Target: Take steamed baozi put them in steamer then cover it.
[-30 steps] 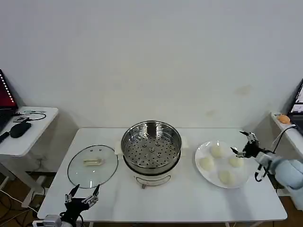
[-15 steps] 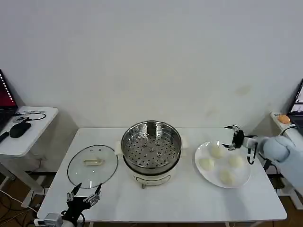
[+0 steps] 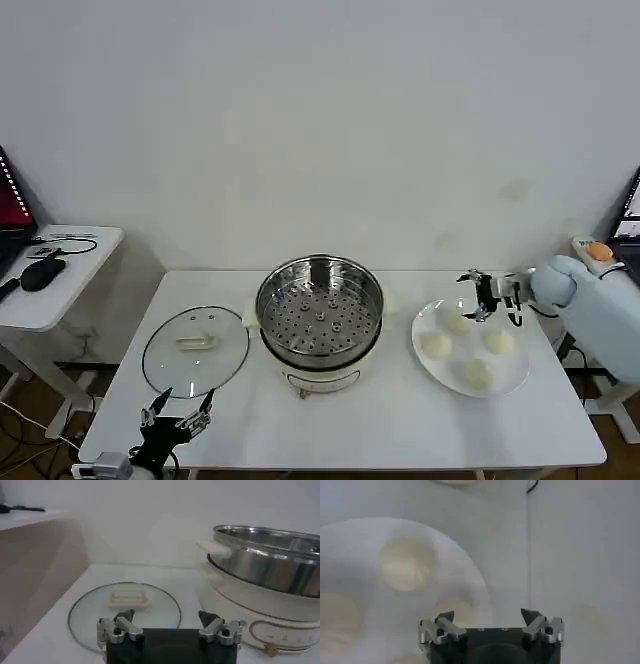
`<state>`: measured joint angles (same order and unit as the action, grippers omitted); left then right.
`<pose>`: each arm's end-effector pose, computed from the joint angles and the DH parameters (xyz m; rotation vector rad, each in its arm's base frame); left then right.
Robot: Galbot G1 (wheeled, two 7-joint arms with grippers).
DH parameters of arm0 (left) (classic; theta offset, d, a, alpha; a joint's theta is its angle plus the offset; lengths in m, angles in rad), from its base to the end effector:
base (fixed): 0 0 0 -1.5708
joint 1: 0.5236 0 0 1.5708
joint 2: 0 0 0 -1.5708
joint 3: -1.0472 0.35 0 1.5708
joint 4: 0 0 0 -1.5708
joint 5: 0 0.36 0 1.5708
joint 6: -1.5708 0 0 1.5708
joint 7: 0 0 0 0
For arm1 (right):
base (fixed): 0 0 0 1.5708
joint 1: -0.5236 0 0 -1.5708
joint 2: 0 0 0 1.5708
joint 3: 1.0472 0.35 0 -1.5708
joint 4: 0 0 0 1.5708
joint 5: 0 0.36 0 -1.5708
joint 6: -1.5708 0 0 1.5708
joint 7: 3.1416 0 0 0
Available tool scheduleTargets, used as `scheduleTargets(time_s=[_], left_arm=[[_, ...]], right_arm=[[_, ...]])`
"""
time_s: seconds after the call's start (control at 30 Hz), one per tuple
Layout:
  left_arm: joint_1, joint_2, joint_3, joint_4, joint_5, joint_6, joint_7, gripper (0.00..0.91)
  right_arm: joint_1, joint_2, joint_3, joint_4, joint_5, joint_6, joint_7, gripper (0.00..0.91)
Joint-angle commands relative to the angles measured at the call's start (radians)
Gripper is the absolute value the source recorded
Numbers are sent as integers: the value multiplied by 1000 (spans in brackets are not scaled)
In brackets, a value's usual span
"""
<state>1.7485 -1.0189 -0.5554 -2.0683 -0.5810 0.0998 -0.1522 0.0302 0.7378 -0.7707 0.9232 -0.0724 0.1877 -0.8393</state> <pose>0.1471 0.1020 -0.3159 -0.1021 -2.7725 0.0883 0.5531 -0.2339 -0.2085 1.2557 -1.6407 1.5712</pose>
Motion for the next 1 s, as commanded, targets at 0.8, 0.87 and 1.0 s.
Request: scheduleTargets(time_s=[0.8, 0.87, 1.0], left_arm=[[8, -6, 4, -14, -1, 1, -6, 907], [10, -6, 4, -17, -1, 1, -7, 907], [13, -6, 3, -18, -1, 1, -8, 907]], right_arm=[[59, 197, -51, -357, -38, 58, -204, 907], [53, 211, -38, -374, -40, 59, -201, 907], [47, 237, -21, -401, -52, 65, -199, 907]])
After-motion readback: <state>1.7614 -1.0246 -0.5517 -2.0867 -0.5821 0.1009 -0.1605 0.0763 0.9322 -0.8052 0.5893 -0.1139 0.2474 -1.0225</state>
